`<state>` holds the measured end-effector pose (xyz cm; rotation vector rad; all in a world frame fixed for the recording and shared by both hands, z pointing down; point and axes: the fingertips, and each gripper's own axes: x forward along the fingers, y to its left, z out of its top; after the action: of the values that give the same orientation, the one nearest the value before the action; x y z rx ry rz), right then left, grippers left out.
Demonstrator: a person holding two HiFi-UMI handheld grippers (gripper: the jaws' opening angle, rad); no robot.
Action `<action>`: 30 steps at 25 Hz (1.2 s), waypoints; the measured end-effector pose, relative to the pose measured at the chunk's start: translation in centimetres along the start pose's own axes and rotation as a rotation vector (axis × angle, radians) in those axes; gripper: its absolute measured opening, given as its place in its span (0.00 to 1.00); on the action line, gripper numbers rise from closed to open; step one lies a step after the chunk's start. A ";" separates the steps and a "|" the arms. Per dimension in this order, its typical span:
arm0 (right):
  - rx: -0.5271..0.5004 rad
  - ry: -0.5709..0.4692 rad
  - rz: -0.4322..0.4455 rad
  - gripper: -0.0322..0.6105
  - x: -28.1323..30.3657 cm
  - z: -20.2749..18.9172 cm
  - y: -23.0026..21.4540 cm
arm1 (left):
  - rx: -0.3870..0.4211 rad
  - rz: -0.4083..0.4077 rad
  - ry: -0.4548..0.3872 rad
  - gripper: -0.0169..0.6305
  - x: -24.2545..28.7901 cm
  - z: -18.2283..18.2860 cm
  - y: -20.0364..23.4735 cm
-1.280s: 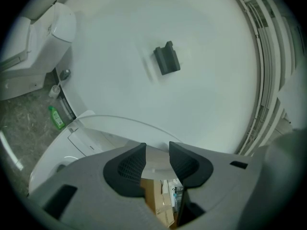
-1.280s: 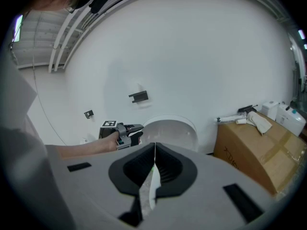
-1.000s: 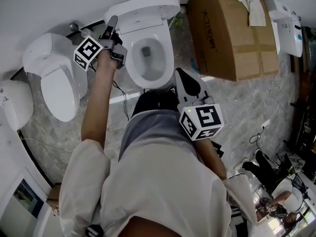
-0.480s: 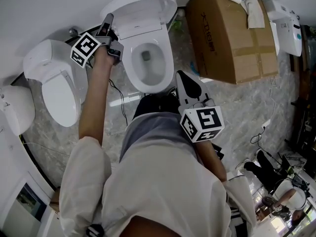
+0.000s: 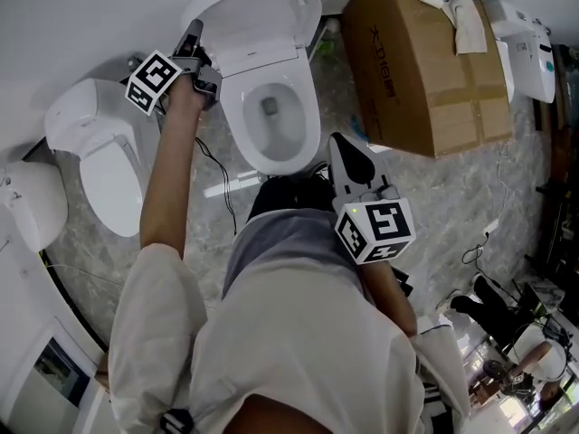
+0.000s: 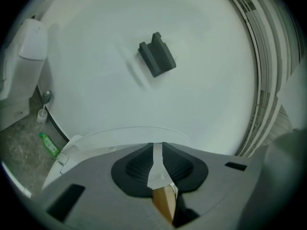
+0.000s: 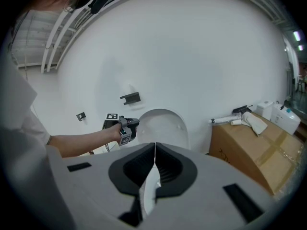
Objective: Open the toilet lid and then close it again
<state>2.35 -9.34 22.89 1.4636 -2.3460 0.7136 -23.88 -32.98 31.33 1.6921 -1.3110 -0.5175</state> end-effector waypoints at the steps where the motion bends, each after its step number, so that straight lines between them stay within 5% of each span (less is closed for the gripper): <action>1: 0.001 -0.001 -0.002 0.07 -0.1 0.1 -0.1 | 0.003 0.002 -0.001 0.11 0.2 0.2 0.0; 9: 0.006 0.005 -0.012 0.07 -0.4 -0.1 -0.8 | 0.046 0.012 0.015 0.09 1.2 0.9 0.1; 15: 0.013 0.009 -0.013 0.07 -0.6 -0.4 -1.2 | 0.205 0.021 0.074 0.09 0.9 1.0 -0.5; 20: 0.014 0.006 -0.007 0.07 -0.5 -0.6 -1.2 | 0.485 -0.021 0.156 0.10 0.6 1.9 -2.6; 30: 0.012 0.028 -0.002 0.07 -0.5 -0.9 -1.0 | 1.083 -0.044 0.406 0.33 1.8 2.0 -4.2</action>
<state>3.39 -8.84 23.67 1.4511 -2.3226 0.7440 -22.54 -35.31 27.14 2.4946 -1.3115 0.6356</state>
